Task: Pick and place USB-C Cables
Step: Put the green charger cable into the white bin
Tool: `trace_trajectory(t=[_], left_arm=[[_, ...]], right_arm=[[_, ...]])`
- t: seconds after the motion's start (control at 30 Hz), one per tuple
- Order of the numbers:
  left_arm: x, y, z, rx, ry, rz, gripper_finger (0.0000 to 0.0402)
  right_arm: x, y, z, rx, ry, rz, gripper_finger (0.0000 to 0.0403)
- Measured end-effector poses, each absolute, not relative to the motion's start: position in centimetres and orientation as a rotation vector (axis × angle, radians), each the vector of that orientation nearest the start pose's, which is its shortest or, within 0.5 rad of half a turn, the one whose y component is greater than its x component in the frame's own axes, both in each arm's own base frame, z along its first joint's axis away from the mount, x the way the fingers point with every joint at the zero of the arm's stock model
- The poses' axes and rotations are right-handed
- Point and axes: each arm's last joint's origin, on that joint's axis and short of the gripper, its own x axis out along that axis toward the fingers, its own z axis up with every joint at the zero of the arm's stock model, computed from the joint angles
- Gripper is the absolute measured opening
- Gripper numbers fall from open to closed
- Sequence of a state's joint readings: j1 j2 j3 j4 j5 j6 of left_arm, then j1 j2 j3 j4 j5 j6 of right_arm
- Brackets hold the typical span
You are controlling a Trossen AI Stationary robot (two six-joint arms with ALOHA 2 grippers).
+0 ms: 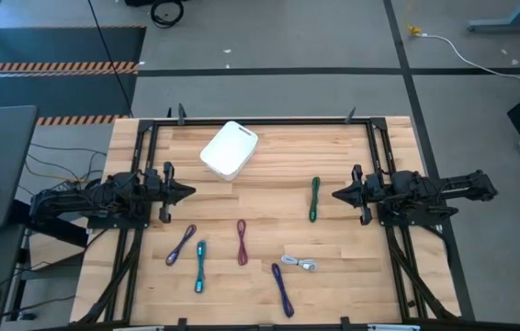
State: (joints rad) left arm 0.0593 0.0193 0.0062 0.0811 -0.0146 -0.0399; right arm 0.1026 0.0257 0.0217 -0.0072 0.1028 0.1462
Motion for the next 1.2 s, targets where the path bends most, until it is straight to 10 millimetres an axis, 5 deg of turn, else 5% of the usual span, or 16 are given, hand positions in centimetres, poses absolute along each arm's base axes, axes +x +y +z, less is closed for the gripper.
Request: trace_trajectory(t=[0.43, 0.87, 1.2], left_arm=[[9.8, 0.6, 17.7, -0.040, -0.121, 0.071, 0.0025], [9.5, 0.8, 18.9, -0.140, -0.252, 0.109, 0.0025], [9.6, 1.1, 18.6, -0.152, -0.232, 0.227, 0.0074]], right_arm=[[9.5, 0.7, 19.2, 0.186, -0.240, 0.013, 0.0015], [9.4, 0.8, 19.8, 0.166, -0.292, 0.052, 0.0019], [11.4, 0.5, 18.8, 0.200, -0.078, -0.077, 0.0135]])
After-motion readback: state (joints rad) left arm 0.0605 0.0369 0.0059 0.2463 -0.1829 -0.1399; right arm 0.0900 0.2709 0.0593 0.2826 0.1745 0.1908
